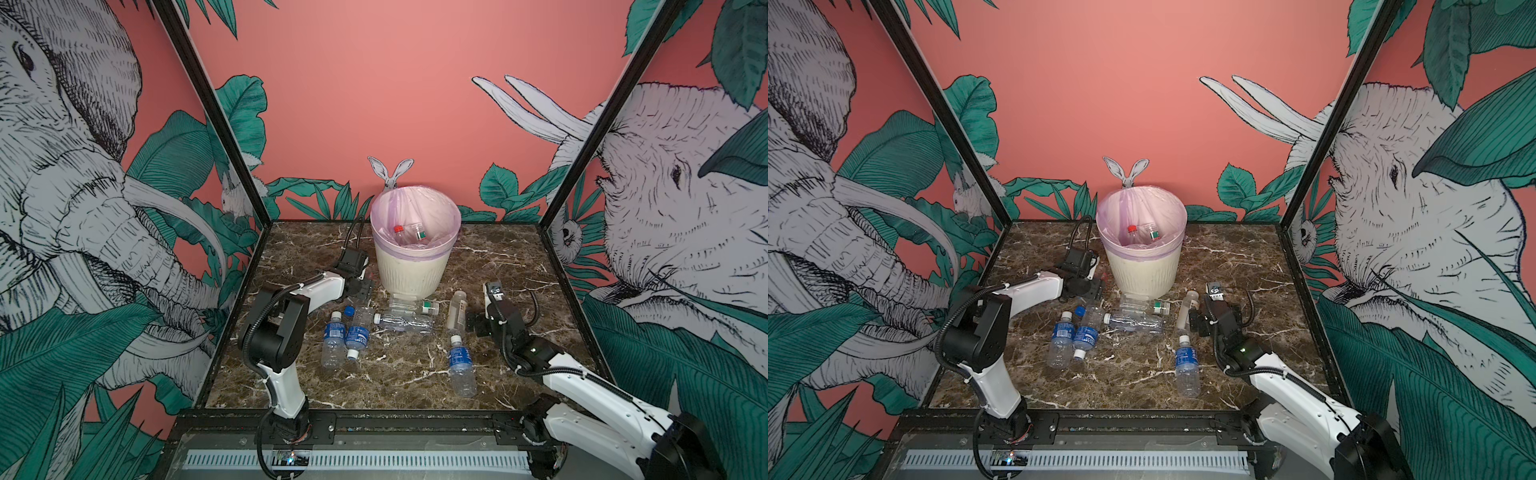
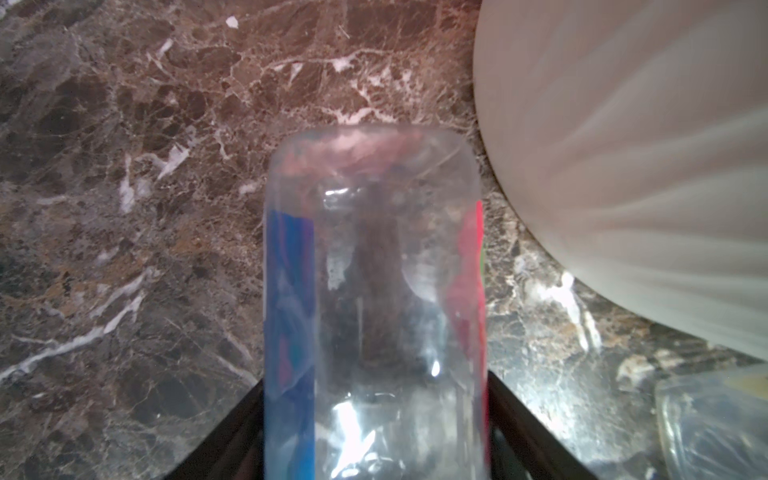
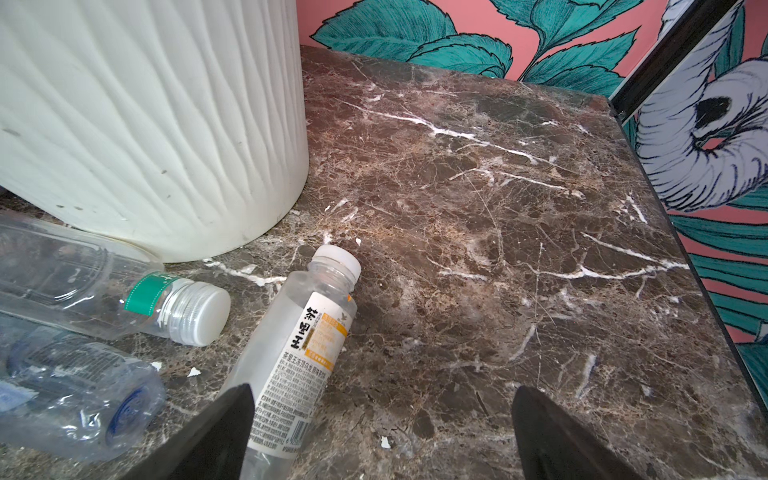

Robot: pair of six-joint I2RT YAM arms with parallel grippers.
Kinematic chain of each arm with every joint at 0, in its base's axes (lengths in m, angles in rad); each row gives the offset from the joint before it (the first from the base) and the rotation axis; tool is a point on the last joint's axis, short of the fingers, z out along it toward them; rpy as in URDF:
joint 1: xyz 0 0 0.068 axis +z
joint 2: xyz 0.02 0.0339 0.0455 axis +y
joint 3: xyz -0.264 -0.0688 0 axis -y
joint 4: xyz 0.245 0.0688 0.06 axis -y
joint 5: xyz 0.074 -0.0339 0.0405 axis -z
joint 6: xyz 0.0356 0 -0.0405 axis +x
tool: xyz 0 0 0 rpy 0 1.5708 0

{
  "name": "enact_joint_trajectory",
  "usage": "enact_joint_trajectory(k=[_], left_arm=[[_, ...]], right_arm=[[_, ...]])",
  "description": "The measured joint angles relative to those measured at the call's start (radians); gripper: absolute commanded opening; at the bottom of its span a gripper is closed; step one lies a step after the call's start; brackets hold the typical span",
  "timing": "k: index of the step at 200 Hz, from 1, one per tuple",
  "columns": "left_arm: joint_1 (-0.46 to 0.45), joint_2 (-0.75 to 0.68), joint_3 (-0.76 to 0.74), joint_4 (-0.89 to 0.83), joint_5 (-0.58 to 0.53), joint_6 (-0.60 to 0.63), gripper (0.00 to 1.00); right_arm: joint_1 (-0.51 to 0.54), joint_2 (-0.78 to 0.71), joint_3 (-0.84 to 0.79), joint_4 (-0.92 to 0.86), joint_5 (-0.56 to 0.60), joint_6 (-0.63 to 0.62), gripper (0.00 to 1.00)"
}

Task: Throw the plastic bottles in the bin
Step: 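Lift the blue-label bottle with the left gripper and carry it over the bin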

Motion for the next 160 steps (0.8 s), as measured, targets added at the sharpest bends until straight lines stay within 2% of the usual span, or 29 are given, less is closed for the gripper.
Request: enact_joint_trajectory(k=[44, 80, 117, 160], left_arm=[[0.0, 0.001, 0.001, -0.006, -0.023, 0.007, 0.58], [0.0, -0.04, -0.019, -0.013, -0.079, 0.007, 0.57], [0.0, -0.209, -0.109, 0.004, -0.117, 0.006, 0.57], [-0.018, -0.491, -0.323, 0.096, -0.084, 0.002, 0.56]], right_arm=[[0.0, 0.0, 0.0, 0.0, -0.001, 0.002, 0.96], [0.0, 0.009, 0.0, 0.006, -0.006, 0.003, 0.95], [0.0, 0.018, 0.0, 0.009, -0.024, 0.003, 0.95], [0.0, 0.018, 0.0, 0.019, -0.032, 0.005, 0.94]])
